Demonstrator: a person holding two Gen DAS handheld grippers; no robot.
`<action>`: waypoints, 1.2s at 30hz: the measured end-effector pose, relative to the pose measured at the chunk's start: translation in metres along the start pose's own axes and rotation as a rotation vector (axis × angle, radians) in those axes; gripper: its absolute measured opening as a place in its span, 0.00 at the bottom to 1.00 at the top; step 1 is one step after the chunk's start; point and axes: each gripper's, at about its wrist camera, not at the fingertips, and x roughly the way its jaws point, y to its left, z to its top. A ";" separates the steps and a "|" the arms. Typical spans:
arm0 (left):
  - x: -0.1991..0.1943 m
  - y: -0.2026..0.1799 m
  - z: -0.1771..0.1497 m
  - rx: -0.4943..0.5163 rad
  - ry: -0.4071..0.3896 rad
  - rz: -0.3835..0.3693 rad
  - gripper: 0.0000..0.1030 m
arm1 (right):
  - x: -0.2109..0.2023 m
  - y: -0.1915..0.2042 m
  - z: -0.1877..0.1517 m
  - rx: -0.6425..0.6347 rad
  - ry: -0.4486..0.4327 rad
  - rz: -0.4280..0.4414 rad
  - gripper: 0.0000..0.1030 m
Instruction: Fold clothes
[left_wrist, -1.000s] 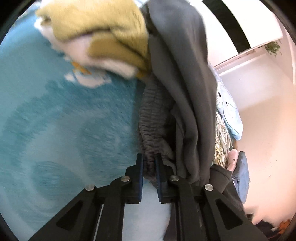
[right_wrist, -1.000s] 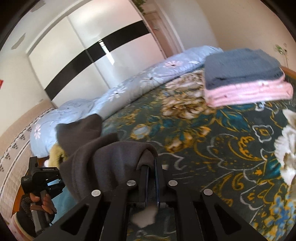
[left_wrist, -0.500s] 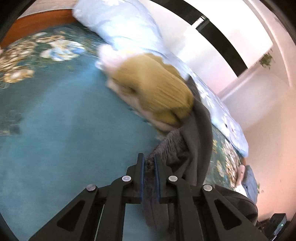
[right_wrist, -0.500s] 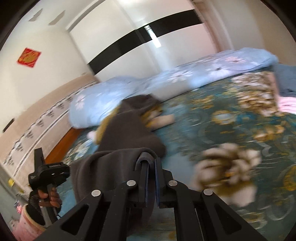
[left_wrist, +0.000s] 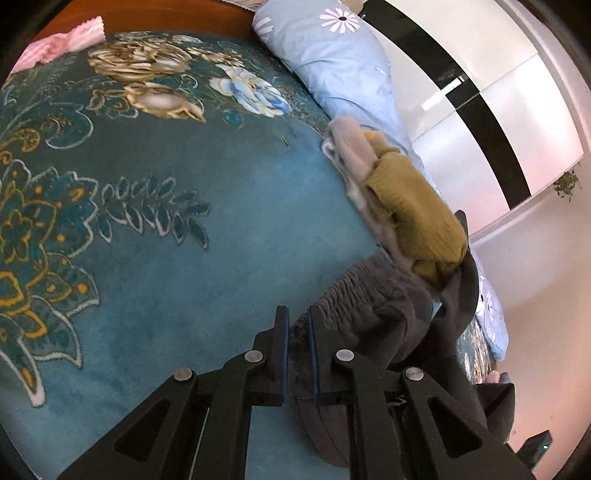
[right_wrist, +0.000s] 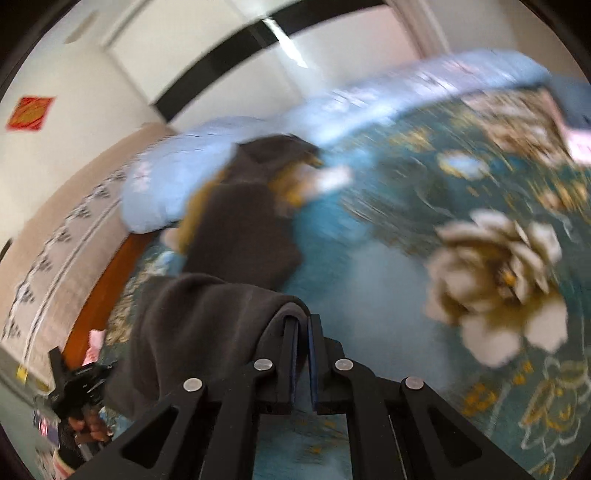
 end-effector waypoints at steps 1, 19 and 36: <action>0.001 0.000 -0.001 0.005 -0.002 -0.008 0.09 | 0.003 -0.010 -0.005 0.022 0.016 -0.022 0.05; 0.033 0.017 -0.002 -0.018 0.101 -0.221 0.46 | -0.042 -0.058 -0.003 0.048 -0.010 -0.230 0.40; 0.035 0.015 -0.001 0.003 0.077 -0.178 0.23 | -0.107 -0.126 0.003 0.134 0.023 -0.257 0.50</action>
